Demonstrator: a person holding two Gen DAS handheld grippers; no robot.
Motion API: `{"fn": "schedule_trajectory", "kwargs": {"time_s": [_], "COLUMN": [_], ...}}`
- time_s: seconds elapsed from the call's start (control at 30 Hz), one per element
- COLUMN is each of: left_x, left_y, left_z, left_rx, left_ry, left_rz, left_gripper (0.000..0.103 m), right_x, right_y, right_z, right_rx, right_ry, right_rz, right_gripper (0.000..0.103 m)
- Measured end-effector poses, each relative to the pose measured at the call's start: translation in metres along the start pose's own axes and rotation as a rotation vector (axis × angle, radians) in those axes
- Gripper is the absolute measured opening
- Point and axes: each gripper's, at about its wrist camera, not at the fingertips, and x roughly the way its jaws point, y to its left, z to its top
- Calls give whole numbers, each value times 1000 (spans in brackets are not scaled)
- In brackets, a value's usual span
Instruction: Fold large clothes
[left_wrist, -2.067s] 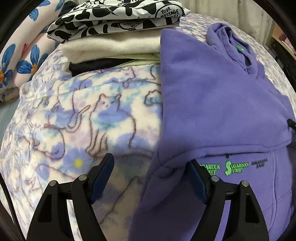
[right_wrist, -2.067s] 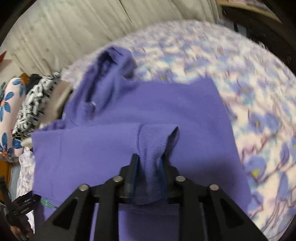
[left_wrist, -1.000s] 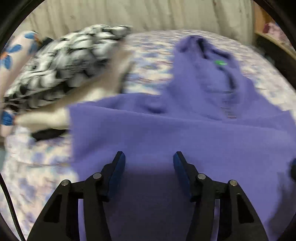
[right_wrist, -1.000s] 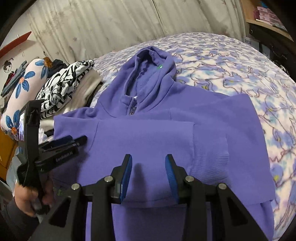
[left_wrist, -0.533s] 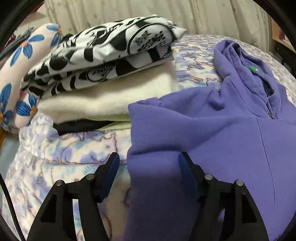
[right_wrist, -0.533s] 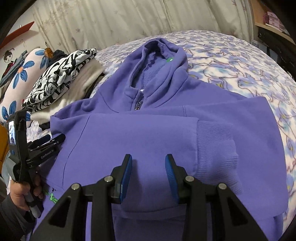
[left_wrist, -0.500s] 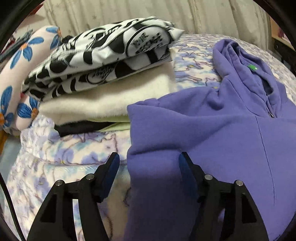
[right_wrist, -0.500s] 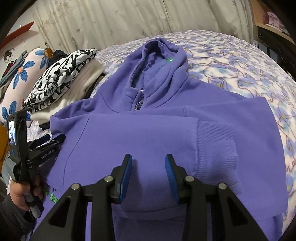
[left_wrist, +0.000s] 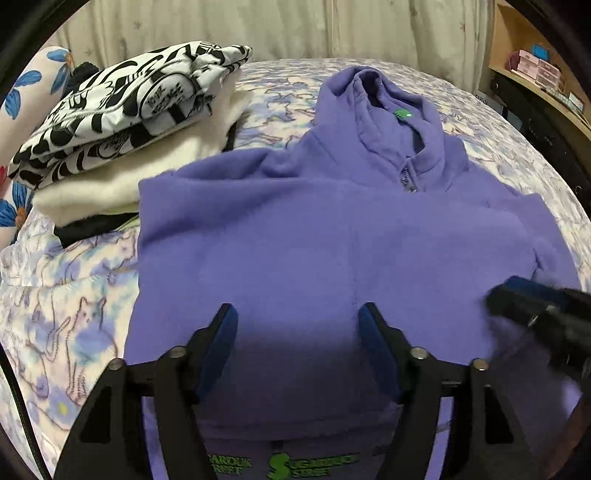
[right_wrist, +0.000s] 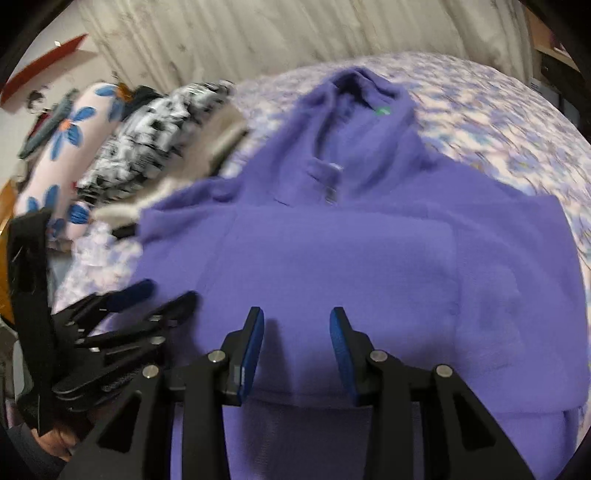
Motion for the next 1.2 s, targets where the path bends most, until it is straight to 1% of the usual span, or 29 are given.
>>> {"fn": "schedule_trajectory", "kwargs": {"time_s": [0.03,0.07,0.1,0.13,0.17,0.2,0.23,0.27,0.3,0.33,0.37,0.4,0.5,0.6,0.73,0.83,0.87,0.9,1.03,1.2], "left_x": [0,0,-2,-2,-2,-4,-9,-13,-18,-23,-28,-36,-59,-86,-130,-155,-164,-173,-199,-218], "left_y": [6,13,20,27,33,39,43,45,46,46,47,50,52,52,48,45,45,44,47,51], "left_z": [-1,-3,-5,-6,-8,-11,-15,-18,-21,-24,-27,-32,-46,-65,-96,-113,-120,-127,-148,-171], "left_rx": [-10,-27,-41,-44,-41,-48,-56,-53,-46,-39,-38,-44,-64,-65,-72,-83,-89,-96,-122,-131], "left_ry": [-3,1,3,6,16,22,21,20,21,24,26,28,37,34,9,3,0,-3,-7,-12], "left_rz": [-3,-19,2,33,55,47,44,56,81,104,110,108,85,93,101,94,94,95,87,100], "left_gripper": [80,81,81,81,81,81,80,80,80,80,80,80,80,80,80,80,80,80,80,80], "right_x": [-3,-6,-12,-18,-24,-32,-38,-42,-47,-51,-54,-59,-74,-91,-117,-135,-135,-146,-164,-183], "right_y": [-11,-20,-32,-38,-42,-45,-45,-44,-43,-43,-44,-47,-50,-44,-33,-26,-26,-24,-21,-12], "right_z": [-3,-6,-11,-14,-17,-20,-23,-25,-27,-29,-32,-36,-49,-66,-91,-109,-109,-119,-133,-148], "right_rx": [10,18,31,33,32,40,45,45,41,44,55,87,141,152,149,149,149,157,174,165], "right_ry": [-6,-12,-10,-16,-24,-30,-36,-42,-46,-51,-53,-50,-54,-67,-88,-99,-99,-105,-115,-127], "right_rz": [-15,5,23,16,32,54,52,22,-63,-89,-81,-51,-13,-5,9,18,18,34,48,62], "right_gripper": [37,30,23,23,19,19,20,25,34,36,36,36,36,36,36,36,37,37,39,43]}}
